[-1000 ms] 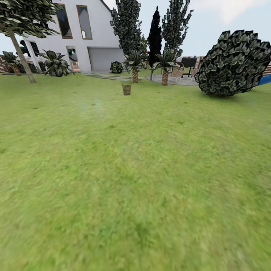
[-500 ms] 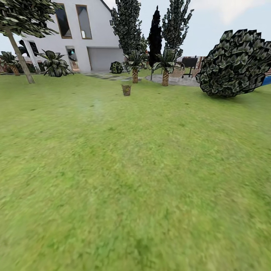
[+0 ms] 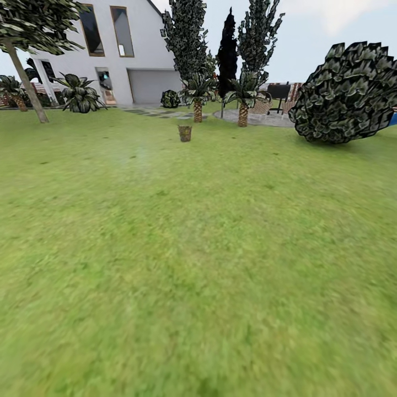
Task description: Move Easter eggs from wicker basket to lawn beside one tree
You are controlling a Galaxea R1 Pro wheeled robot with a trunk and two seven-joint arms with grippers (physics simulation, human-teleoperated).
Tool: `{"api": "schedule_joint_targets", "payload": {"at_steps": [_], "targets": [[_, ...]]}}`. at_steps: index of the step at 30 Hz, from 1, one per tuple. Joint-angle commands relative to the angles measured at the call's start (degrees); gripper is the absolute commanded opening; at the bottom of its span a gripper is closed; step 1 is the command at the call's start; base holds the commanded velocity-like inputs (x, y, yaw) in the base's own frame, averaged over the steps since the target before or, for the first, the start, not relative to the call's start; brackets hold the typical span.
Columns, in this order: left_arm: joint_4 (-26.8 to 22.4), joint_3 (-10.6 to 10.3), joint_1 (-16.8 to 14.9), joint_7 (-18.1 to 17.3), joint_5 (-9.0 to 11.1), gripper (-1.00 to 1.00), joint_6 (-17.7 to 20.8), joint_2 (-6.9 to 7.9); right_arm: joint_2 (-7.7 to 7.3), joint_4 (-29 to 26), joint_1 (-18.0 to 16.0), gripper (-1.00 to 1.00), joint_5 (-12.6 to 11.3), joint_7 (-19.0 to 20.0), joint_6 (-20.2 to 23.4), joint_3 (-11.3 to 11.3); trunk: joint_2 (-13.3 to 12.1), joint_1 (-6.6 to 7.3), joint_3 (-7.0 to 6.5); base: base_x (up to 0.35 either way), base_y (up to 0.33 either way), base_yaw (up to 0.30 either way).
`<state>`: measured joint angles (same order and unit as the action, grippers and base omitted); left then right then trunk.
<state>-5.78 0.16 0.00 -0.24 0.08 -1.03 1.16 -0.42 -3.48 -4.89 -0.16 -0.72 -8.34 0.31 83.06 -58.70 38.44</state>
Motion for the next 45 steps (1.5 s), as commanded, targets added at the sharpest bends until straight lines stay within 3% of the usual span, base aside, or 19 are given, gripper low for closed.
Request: {"api": "schedule_joint_targets", "payload": {"at_steps": [1, 45], "targets": [[-0.02, 0.01, 0.00, -0.02, 0.01, 1.00, -0.11, 0.03, 0.00, 0.05, -0.03, 1.00, -0.02, -0.07, -0.19, 0.04, 0.02, -0.03, 0.04, 0.330, 0.000, 0.000], [-0.02, -0.03, 0.00, -0.02, 0.01, 1.00, -0.09, 0.06, -0.53, 0.14, -0.03, 1.00, -0.02, -0.07, -0.19, 0.06, 0.02, -0.03, 0.04, 0.330, 0.000, 0.000]]}}
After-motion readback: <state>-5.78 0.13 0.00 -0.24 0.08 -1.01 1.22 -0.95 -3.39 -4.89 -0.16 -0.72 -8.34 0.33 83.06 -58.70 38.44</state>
